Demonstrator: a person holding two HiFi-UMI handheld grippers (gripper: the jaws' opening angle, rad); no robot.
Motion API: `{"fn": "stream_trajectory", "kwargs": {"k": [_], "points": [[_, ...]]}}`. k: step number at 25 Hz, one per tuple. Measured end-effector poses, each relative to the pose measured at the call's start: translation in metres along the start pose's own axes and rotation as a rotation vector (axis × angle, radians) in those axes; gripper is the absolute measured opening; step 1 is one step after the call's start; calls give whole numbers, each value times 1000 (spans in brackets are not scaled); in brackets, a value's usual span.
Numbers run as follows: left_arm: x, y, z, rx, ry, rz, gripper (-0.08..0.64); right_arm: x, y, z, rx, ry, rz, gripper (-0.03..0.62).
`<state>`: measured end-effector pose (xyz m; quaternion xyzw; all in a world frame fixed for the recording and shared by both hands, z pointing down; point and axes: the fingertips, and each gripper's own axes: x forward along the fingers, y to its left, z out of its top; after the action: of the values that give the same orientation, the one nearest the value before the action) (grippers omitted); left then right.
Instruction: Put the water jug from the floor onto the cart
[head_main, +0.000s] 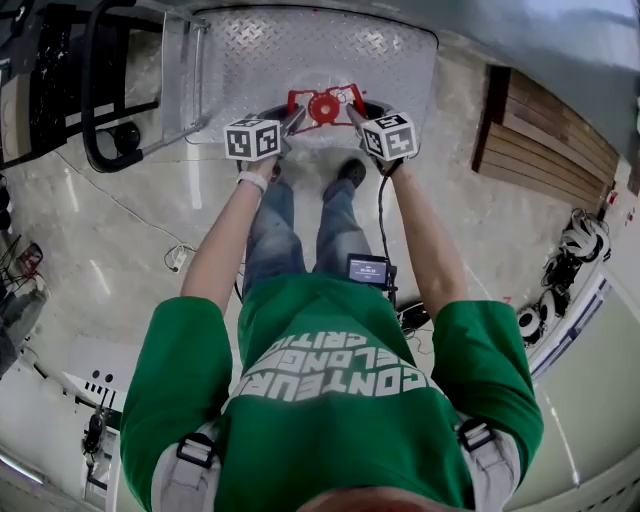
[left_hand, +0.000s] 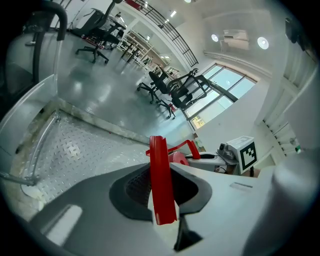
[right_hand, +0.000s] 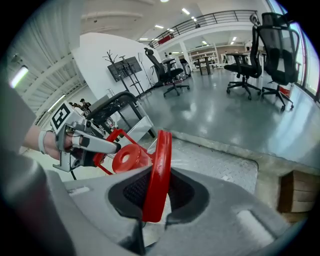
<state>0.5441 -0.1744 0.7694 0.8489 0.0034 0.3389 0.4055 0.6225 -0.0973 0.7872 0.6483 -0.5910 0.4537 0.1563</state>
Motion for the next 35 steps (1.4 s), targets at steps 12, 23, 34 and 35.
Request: {"fn": "stream_trajectory", "kwargs": {"k": [12,23,34,35], "points": [[28,40,6,-27,15,56,86,43,-21,2,21,46,0,52],[35,52,10,-13,18,59,84,54,-41,-3,46,64,-31,48],[31,55,1,27,53,78,101,54,-40,-9,20,88,-70,73],[30,54,1,37,57,82,118,52,-41,-9,20,85,-78,92]]}}
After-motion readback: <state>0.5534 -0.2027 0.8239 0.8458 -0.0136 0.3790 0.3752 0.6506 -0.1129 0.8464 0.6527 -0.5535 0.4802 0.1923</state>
